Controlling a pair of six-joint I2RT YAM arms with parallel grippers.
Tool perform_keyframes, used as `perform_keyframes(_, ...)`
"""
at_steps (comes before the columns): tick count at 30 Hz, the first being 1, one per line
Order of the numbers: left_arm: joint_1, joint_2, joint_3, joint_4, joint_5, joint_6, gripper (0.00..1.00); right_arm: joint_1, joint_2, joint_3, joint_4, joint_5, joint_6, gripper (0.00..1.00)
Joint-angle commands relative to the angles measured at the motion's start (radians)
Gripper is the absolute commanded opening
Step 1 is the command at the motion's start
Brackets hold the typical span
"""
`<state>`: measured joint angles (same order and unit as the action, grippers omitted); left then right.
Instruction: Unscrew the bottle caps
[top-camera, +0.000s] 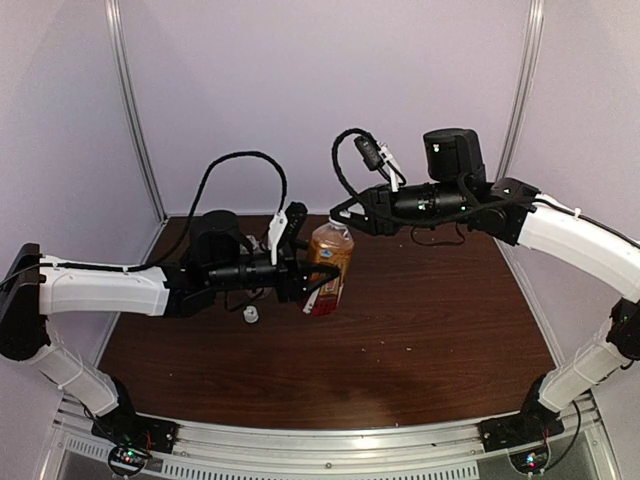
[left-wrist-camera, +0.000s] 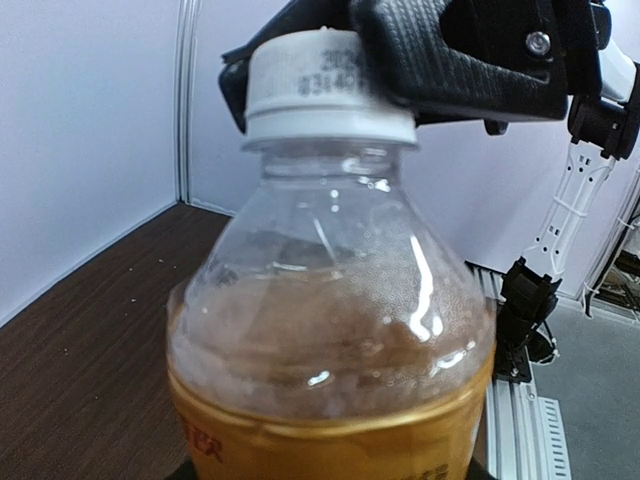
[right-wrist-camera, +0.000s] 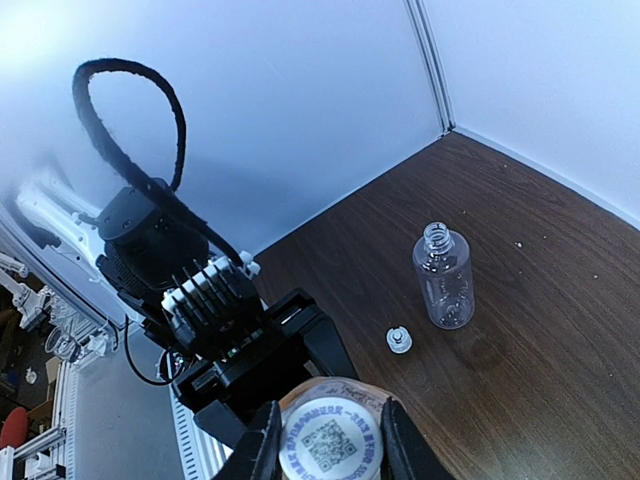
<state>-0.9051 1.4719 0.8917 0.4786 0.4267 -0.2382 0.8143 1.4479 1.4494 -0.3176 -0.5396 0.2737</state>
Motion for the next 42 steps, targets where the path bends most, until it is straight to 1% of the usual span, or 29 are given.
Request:
perform_keyframes(1, -0.005, -0.005, -0.016, 0.121, 0.037, -0.006, 0.30, 0.007, -0.003, 0.008, 0.030, -0.008, -0.007, 0.00)
perform_keyframes(4, -0.004, -0.011, -0.023, 0.137, 0.055, -0.014, 0.29, 0.006, -0.003, 0.012, 0.029, -0.042, -0.036, 0.00)
perform_keyframes(11, -0.004, -0.013, -0.043, 0.209, 0.158, -0.058, 0.28, 0.006, -0.001, 0.023, 0.019, -0.173, -0.147, 0.00)
perform_keyframes(17, -0.005, -0.022, -0.059, 0.255, 0.274, -0.076, 0.27, 0.006, -0.017, 0.028, -0.031, -0.320, -0.305, 0.00)
perform_keyframes(22, -0.005, -0.034, -0.060, 0.269, 0.378, -0.085, 0.26, 0.003, -0.015, 0.050, -0.111, -0.421, -0.432, 0.00)
perform_keyframes(27, -0.005, -0.039, -0.061, 0.300, 0.458, -0.106, 0.26, 0.003, 0.032, 0.112, -0.228, -0.554, -0.544, 0.00)
perform_keyframes(30, -0.005, -0.036, -0.054, 0.327, 0.485, -0.131, 0.26, 0.003, 0.058, 0.141, -0.268, -0.581, -0.572, 0.00)
perform_keyframes(33, -0.005, -0.037, -0.051, 0.342, 0.486, -0.153, 0.25, 0.003, 0.061, 0.155, -0.268, -0.561, -0.556, 0.00)
perform_keyframes(34, -0.004, -0.040, -0.052, 0.345, 0.485, -0.158, 0.25, 0.003, 0.058, 0.157, -0.261, -0.545, -0.541, 0.02)
perform_keyframes(35, -0.005, -0.045, -0.054, 0.343, 0.478, -0.159, 0.25, 0.003, 0.054, 0.156, -0.248, -0.523, -0.519, 0.06)
perform_keyframes(37, -0.004, -0.059, -0.059, 0.322, 0.439, -0.150, 0.25, 0.003, 0.040, 0.156, -0.213, -0.454, -0.466, 0.22)
perform_keyframes(39, -0.005, -0.074, -0.054, 0.273, 0.383, -0.128, 0.25, 0.003, 0.023, 0.157, -0.184, -0.392, -0.398, 0.40)
perform_keyframes(41, -0.005, -0.086, -0.041, 0.215, 0.320, -0.105, 0.25, 0.005, 0.004, 0.163, -0.162, -0.332, -0.334, 0.55)
perform_keyframes(42, -0.005, -0.091, -0.035, 0.190, 0.290, -0.097, 0.25, 0.006, -0.006, 0.164, -0.149, -0.296, -0.291, 0.64)
